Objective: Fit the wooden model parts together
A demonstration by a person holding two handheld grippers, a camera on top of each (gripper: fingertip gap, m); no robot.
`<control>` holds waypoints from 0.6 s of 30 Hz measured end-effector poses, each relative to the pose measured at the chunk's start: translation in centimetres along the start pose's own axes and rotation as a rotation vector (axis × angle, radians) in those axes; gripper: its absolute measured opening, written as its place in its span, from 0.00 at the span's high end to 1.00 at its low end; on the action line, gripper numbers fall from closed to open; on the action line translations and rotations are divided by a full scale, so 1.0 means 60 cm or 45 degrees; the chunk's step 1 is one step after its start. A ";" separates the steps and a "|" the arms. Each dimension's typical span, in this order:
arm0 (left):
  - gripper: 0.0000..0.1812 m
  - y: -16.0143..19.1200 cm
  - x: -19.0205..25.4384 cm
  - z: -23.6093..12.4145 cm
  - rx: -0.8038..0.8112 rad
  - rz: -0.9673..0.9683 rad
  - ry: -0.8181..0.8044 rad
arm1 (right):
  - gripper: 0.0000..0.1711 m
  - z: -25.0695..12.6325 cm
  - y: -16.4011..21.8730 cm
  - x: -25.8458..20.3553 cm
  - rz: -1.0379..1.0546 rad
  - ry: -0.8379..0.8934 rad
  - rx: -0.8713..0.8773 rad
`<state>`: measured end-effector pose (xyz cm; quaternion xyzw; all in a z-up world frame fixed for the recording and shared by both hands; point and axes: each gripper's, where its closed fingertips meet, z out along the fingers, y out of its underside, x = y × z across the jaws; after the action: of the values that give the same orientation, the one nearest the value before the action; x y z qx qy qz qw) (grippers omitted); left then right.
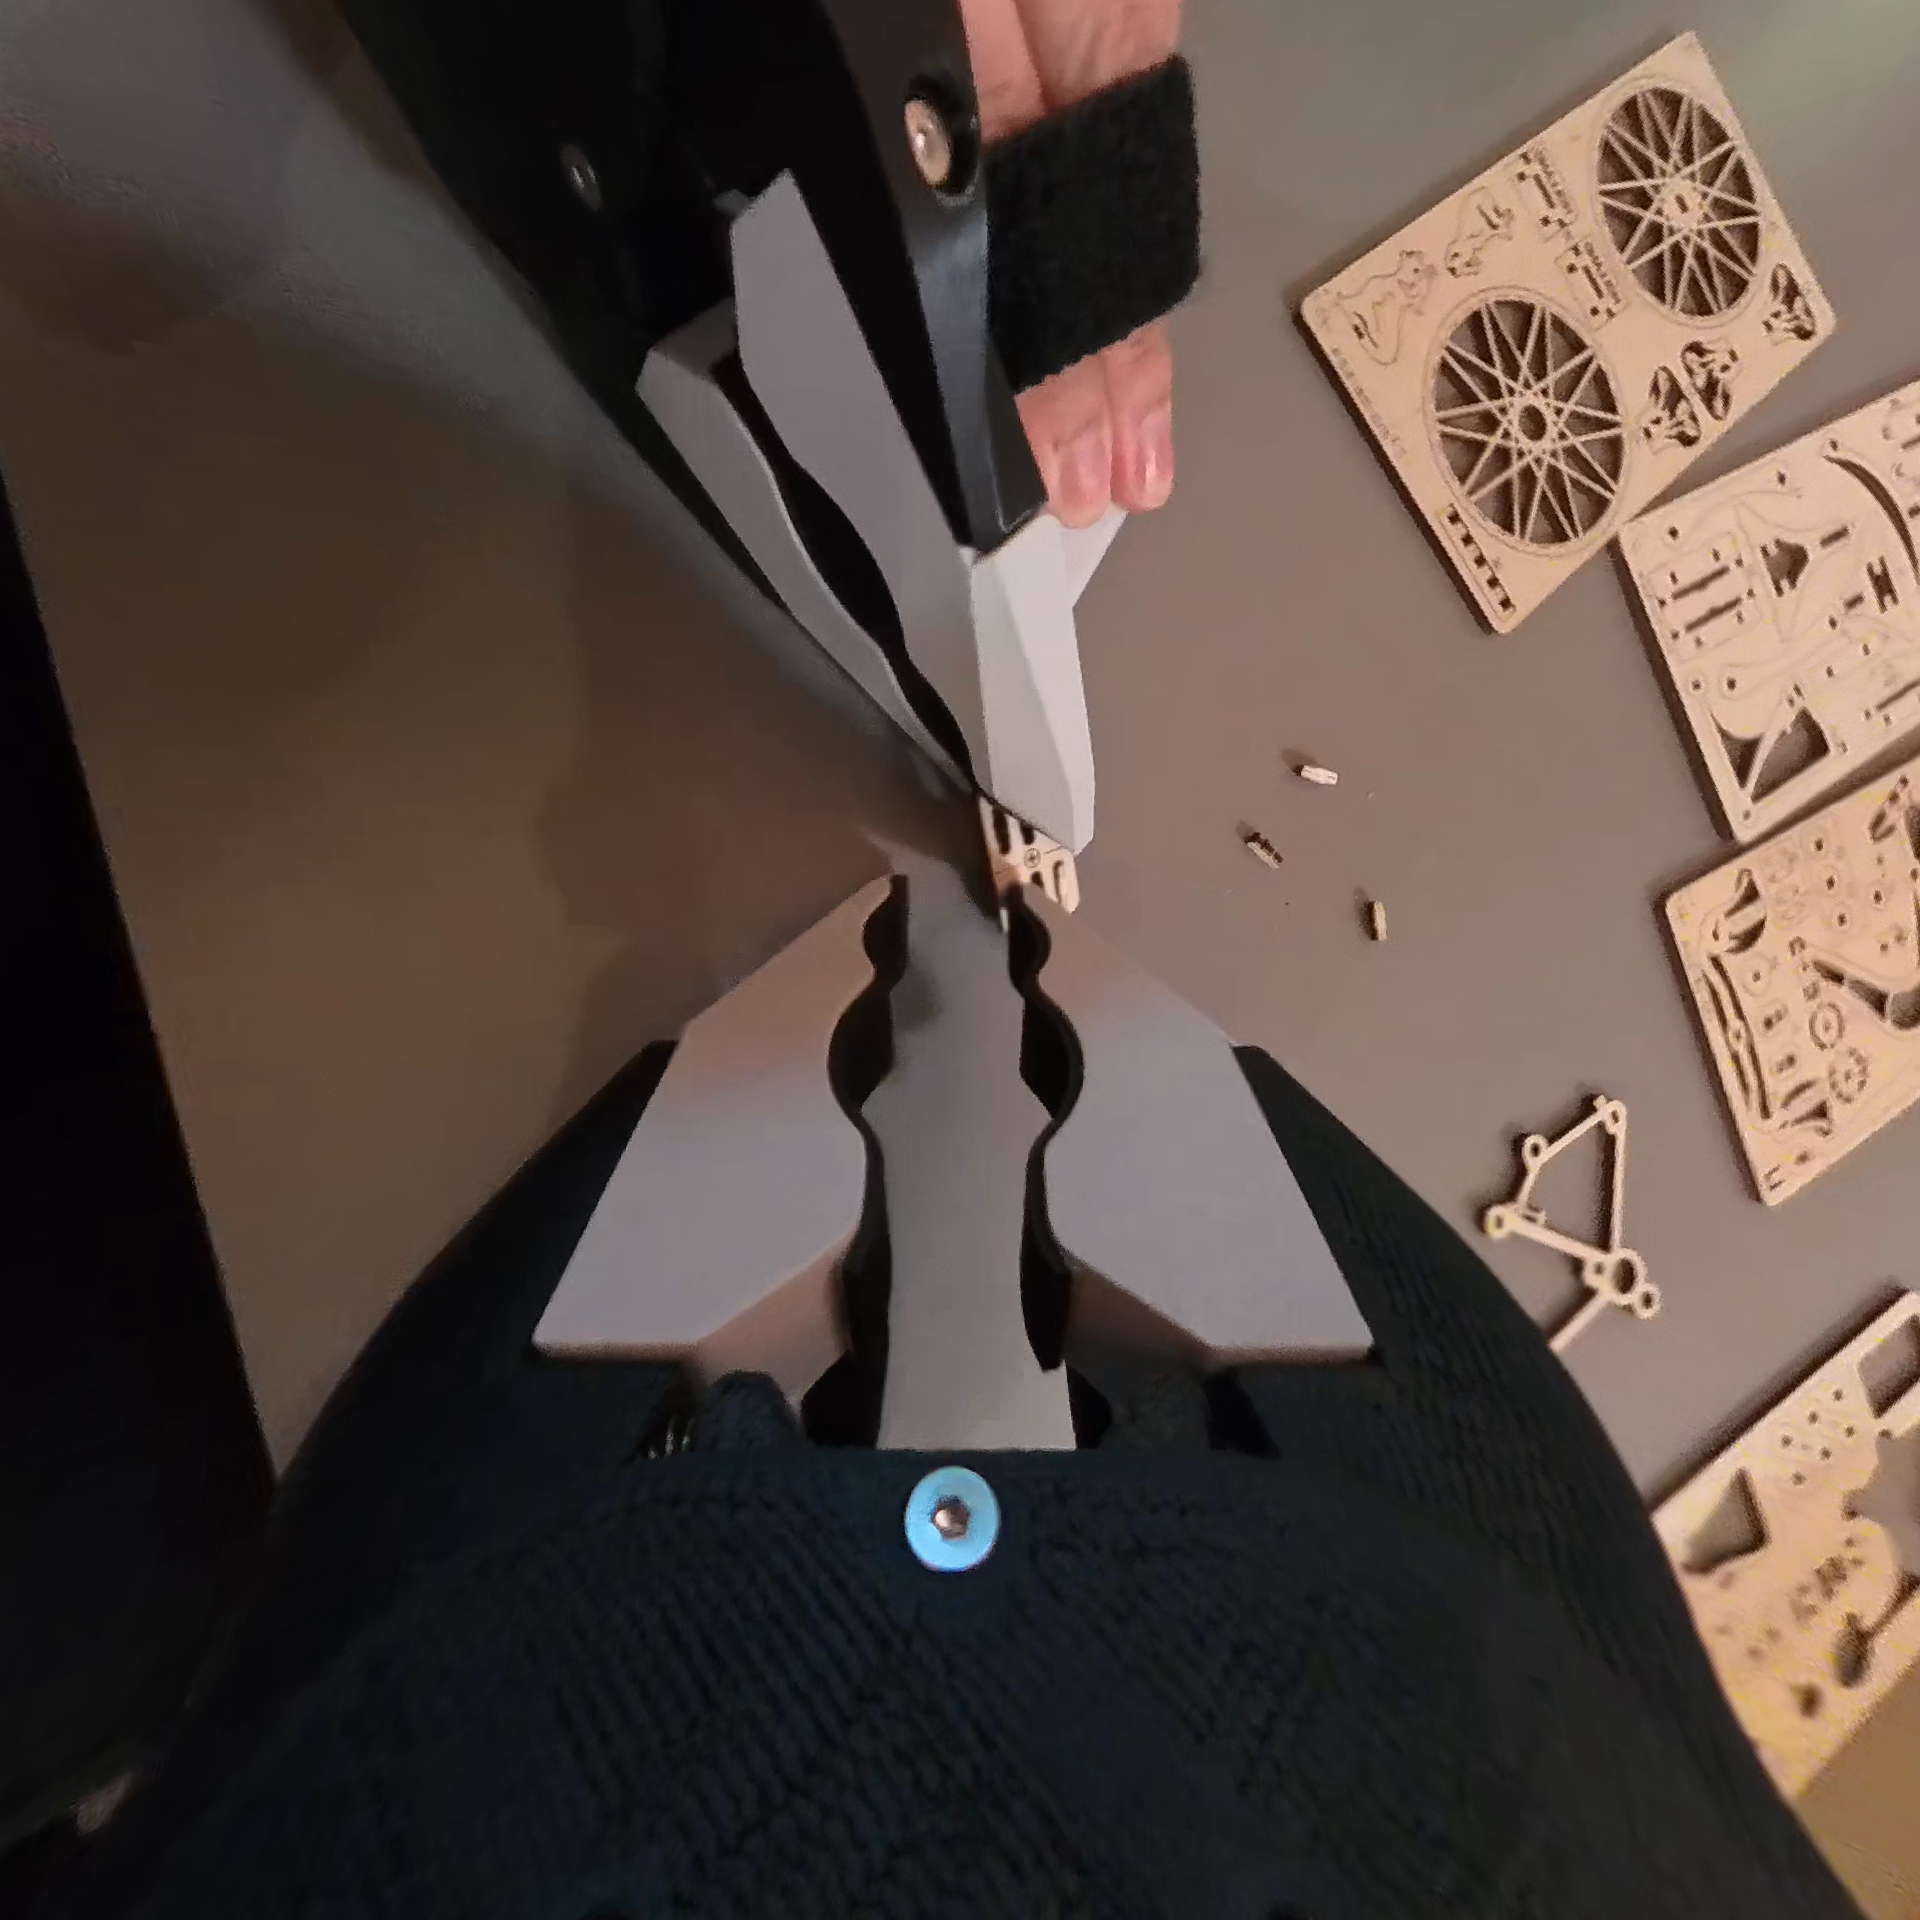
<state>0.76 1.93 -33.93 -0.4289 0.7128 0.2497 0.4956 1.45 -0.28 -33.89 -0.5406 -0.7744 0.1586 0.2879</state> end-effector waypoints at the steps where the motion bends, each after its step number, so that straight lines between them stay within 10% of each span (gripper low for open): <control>1: 0.99 0.001 0.000 0.000 -0.001 -0.033 0.010 | 0.87 -0.002 -0.001 -0.002 0.028 0.014 0.026; 18: 1.00 0.002 0.001 0.000 -0.007 -0.048 0.024 | 0.85 -0.003 -0.004 -0.003 0.021 0.097 0.079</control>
<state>0.67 1.96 -33.98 -0.4461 0.7086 0.2382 0.4921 1.45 -0.52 -33.67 -0.5434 -0.7531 0.1643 0.3324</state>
